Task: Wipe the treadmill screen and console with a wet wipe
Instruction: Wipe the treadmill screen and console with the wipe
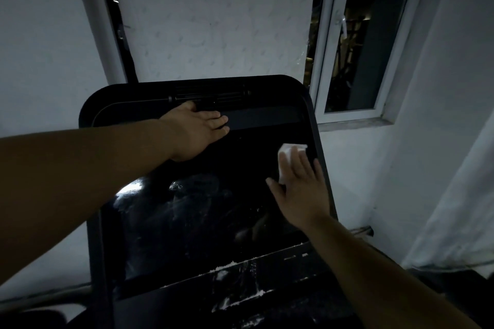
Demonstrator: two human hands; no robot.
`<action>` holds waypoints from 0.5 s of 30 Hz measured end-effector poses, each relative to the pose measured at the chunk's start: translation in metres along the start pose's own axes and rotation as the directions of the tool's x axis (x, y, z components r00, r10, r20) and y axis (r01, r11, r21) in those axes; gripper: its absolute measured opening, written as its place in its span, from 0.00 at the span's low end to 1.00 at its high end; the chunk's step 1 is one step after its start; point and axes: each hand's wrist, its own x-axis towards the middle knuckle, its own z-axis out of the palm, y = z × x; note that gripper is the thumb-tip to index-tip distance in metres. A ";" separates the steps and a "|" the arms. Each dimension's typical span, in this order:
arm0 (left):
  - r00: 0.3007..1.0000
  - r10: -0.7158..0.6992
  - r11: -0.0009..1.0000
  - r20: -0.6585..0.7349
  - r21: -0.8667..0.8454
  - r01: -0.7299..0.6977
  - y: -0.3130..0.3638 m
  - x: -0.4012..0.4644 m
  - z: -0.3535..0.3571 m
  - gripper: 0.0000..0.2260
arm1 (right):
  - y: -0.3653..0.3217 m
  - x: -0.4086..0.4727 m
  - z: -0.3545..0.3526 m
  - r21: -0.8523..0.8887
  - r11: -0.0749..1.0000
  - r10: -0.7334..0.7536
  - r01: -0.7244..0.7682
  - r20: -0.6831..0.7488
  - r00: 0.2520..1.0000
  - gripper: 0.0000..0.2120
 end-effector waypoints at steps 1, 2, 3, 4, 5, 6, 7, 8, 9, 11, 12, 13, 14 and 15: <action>1.000 0.000 1.000 -0.005 -0.004 0.000 0.001 0.000 -0.002 0.30 | -0.011 -0.006 0.002 0.009 0.999 -0.043 0.043 0.001 0.999 0.37; 1.000 -0.002 1.000 -0.008 -0.005 0.002 0.001 -0.001 -0.003 0.30 | -0.023 -0.013 0.005 0.024 0.993 -0.116 0.116 -0.003 0.993 0.37; 1.000 -0.005 1.000 -0.006 -0.007 0.005 0.001 -0.001 -0.004 0.30 | -0.031 -0.019 0.009 0.037 0.979 -0.198 0.198 -0.008 0.980 0.36; 1.000 -0.008 1.000 -0.001 -0.012 0.008 0.000 -0.002 -0.005 0.29 | -0.033 -0.024 0.011 0.042 0.965 -0.260 0.260 -0.002 0.966 0.35; 1.000 -0.012 1.000 0.005 -0.015 0.012 0.000 -0.002 -0.005 0.29 | -0.029 -0.025 0.012 0.035 0.959 -0.282 0.281 0.003 0.959 0.34; 1.000 -0.015 1.000 0.009 -0.013 0.015 0.001 -0.003 -0.006 0.29 | -0.021 -0.022 0.011 0.019 0.966 -0.259 0.259 0.003 0.966 0.34; 1.000 -0.016 1.000 0.012 -0.010 0.016 0.001 -0.003 -0.006 0.30 | -0.013 -0.018 0.010 0.002 0.980 -0.197 0.197 0.000 0.980 0.33; 1.000 -0.016 1.000 0.015 -0.011 0.017 0.002 -0.003 -0.006 0.30 | -0.005 -0.014 0.008 -0.009 0.994 -0.109 0.109 -0.005 0.994 0.33; 1.000 -0.017 1.000 0.017 -0.015 0.017 0.003 -0.003 -0.007 0.30 | -0.001 -0.011 0.006 -0.007 1.000 -0.018 0.018 0.001 1.000 0.34; 1.000 -0.017 1.000 0.019 -0.023 0.017 0.005 -0.002 -0.009 0.29 | -0.009 -0.011 0.004 0.032 0.997 0.071 -0.072 0.013 0.997 0.35; 1.000 -0.018 1.000 0.017 -0.024 0.018 0.005 -0.003 -0.009 0.29 | -0.019 -0.014 0.003 0.059 0.998 0.036 -0.036 0.008 0.999 0.36; 1.000 -0.019 1.000 0.015 -0.025 0.019 0.004 -0.003 -0.010 0.29 | -0.028 -0.020 0.006 0.072 0.996 -0.043 0.042 0.003 0.999 0.36; 1.000 -0.019 0.999 0.017 -0.027 0.020 0.003 -0.003 -0.010 0.29 | -0.035 -0.027 0.009 0.070 0.989 -0.132 0.132 0.002 0.991 0.35; 1.000 -0.022 0.999 0.022 -0.032 0.022 0.003 -0.004 -0.010 0.29 | -0.035 -0.030 0.012 0.062 0.978 -0.198 0.197 0.009 0.980 0.34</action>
